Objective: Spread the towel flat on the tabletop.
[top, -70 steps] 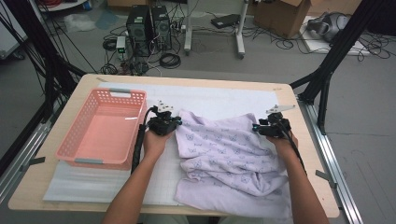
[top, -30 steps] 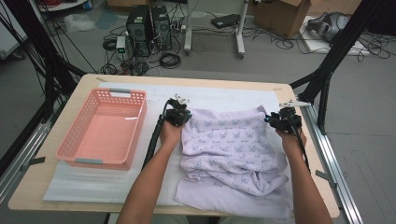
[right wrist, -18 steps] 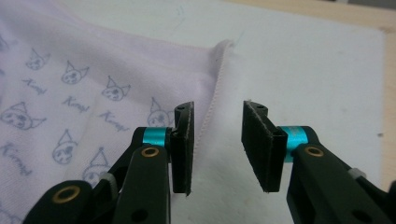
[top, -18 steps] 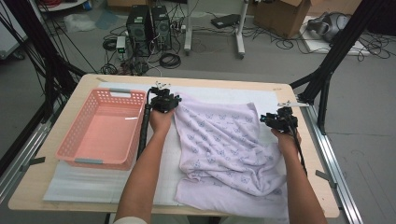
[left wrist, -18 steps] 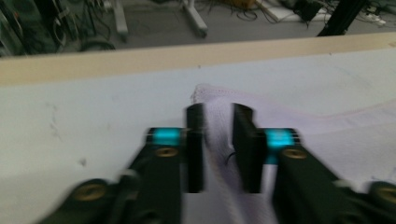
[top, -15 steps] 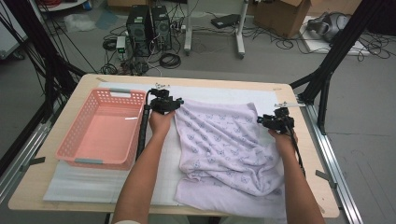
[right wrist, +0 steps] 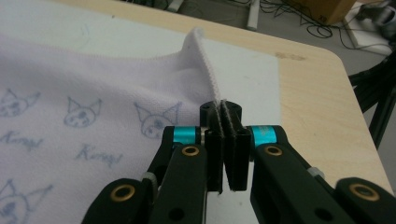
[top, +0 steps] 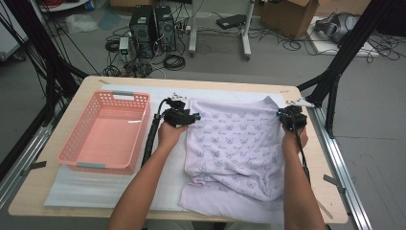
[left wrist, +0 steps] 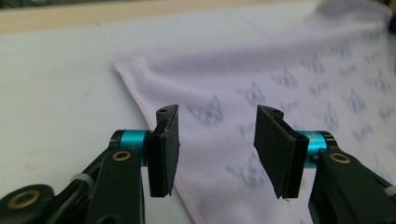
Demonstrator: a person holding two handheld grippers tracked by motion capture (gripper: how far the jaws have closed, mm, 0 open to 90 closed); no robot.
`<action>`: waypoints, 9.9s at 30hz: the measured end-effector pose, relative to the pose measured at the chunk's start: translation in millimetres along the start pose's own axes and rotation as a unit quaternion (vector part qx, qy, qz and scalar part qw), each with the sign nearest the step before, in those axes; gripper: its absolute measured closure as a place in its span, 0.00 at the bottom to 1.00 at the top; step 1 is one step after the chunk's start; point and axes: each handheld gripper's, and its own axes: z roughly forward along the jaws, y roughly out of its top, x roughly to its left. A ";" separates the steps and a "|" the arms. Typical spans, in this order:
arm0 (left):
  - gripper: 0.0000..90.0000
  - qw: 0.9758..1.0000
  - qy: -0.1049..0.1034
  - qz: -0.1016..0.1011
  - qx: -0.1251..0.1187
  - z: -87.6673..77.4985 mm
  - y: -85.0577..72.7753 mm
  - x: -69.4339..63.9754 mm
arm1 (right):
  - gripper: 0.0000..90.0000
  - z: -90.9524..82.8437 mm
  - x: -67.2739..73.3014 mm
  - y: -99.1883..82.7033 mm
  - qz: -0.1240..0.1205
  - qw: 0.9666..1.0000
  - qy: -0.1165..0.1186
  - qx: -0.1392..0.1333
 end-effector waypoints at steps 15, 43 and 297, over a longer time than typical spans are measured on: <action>0.48 0.995 0.050 0.050 0.066 15.1 -16.1 -20.3 | 0.76 -44.8 -5.1 1.7 0.015 0.992 0.121 -0.018; 0.51 0.996 0.051 -0.041 -0.054 -22.8 -1.1 21.9 | 0.71 -25.9 42.3 -20.4 -0.039 0.962 0.245 0.114; 0.98 0.997 -0.079 0.004 -0.004 -210.8 -205.8 -90.5 | 0.97 -251.0 42.4 -181.9 -0.072 0.962 0.260 0.044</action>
